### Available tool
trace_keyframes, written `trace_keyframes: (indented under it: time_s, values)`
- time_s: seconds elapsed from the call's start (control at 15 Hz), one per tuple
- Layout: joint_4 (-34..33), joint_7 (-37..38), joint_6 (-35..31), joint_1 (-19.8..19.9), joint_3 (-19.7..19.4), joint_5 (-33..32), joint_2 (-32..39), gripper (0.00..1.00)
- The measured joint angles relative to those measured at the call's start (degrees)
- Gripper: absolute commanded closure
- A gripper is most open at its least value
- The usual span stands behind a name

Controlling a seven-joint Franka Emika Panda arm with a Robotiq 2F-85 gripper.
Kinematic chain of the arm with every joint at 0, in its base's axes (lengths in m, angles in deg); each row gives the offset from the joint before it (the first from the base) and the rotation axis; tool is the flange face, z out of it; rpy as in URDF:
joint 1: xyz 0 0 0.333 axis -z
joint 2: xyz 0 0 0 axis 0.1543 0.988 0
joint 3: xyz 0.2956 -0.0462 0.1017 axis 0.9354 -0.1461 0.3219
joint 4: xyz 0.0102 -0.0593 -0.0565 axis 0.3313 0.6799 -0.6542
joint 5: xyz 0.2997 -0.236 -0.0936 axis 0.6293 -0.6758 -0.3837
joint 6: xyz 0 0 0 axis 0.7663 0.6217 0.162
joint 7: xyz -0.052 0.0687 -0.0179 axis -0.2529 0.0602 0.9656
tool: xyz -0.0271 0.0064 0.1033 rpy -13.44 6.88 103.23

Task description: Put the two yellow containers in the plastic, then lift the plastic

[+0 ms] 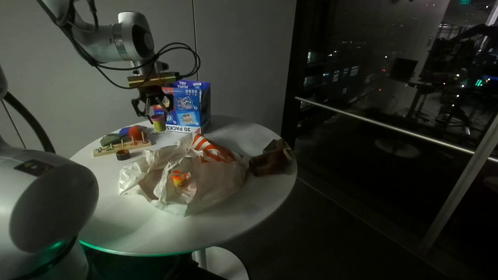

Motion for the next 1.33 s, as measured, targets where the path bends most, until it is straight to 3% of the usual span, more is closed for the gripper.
trace_keyframes:
  time_s: [0.27,0.53,0.87,1.33]
  values:
    - [7.81,4.91,1.5,0.16,-1.86,0.29,-7.25,0.76]
    - [13.01,7.47,1.42,0.75,-3.95,0.74,-9.91,0.76]
    - [14.93,9.47,1.18,3.44,-6.53,0.94,-8.92,0.76]
    - [17.27,5.02,-6.62,3.67,-7.96,11.82,-2.58,0.76]
